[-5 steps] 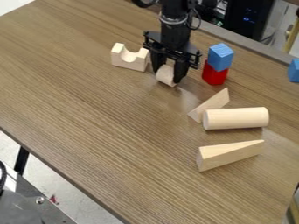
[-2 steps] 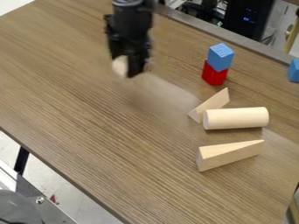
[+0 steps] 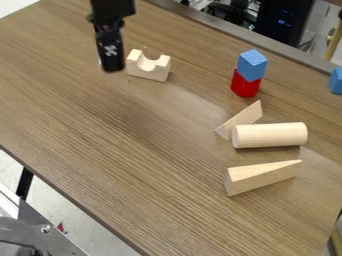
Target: Put the cylinder on the upside down arch
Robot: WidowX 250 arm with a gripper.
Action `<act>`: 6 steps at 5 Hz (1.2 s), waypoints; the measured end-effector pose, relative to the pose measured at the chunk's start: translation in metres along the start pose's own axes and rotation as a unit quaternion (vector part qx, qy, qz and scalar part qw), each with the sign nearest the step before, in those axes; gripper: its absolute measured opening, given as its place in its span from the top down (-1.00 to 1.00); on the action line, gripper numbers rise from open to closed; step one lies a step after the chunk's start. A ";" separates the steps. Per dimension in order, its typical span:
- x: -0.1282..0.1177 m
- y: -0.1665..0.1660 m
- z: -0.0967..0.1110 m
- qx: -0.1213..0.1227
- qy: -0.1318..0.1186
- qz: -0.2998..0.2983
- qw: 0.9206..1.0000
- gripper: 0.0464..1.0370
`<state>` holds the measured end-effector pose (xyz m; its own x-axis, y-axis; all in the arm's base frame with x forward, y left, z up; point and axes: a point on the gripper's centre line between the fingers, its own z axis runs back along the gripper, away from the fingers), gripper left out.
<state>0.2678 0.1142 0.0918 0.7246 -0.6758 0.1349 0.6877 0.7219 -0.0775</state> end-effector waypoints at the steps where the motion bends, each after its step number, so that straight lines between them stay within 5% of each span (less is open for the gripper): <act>1: 0.008 0.007 0.001 0.012 -0.040 -0.031 0.999 -0.08; 3: 0.033 0.034 0.004 0.041 -0.081 -0.035 0.995 -0.08; 6: 0.043 0.050 -0.022 0.019 -0.111 -0.068 0.991 -0.08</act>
<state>0.3347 0.1176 0.0717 0.5950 -0.7204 0.3564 0.7726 0.6348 -0.0068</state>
